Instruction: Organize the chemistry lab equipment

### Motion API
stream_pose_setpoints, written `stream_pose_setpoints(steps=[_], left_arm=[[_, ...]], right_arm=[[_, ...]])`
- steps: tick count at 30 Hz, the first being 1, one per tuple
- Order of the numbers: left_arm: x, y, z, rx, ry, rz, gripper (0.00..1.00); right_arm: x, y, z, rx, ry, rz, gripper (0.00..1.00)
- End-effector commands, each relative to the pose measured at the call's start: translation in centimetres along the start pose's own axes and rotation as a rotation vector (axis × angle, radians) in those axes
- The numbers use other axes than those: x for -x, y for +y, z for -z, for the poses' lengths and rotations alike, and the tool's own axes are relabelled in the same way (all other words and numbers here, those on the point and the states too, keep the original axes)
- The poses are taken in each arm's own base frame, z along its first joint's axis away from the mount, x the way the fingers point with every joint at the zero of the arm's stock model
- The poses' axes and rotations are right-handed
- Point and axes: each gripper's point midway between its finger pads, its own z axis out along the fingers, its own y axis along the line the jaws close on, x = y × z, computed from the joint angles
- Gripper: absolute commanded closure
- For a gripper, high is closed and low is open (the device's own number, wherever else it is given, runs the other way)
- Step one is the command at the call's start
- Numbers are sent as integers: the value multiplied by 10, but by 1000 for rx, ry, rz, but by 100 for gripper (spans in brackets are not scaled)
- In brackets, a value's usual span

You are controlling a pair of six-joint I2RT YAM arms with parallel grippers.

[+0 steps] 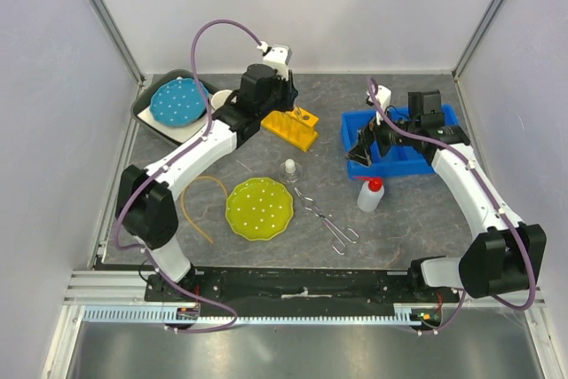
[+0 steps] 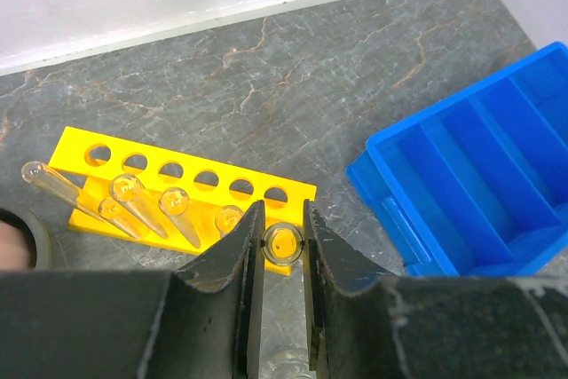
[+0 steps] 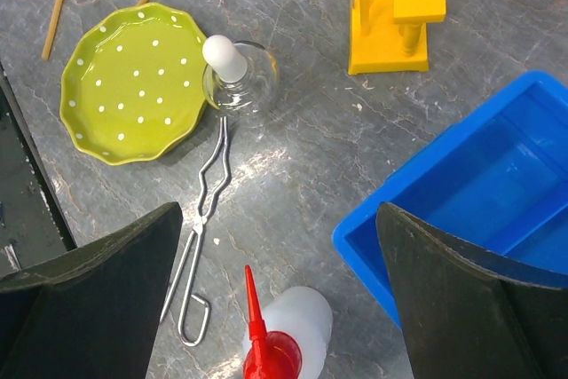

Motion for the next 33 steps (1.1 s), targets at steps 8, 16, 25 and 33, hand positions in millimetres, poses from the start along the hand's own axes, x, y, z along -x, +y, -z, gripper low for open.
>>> stream_pose_setpoints(steps=[8, 16, 25, 33], left_arm=[[1, -10, -26, 25, -11, -182, 98], [-19, -13, -38, 38, 29, -234, 98], [-20, -21, -37, 46, 26, -305, 97], [0, -29, -23, 46, -12, -311, 97]], right_arm=[[13, 1, 8, 0, -67, 42, 2], [11, 0, 9, 0, -68, 38, 2], [10, 1, 8, 3, -69, 38, 2], [7, 2, 10, -2, -75, 42, 2]])
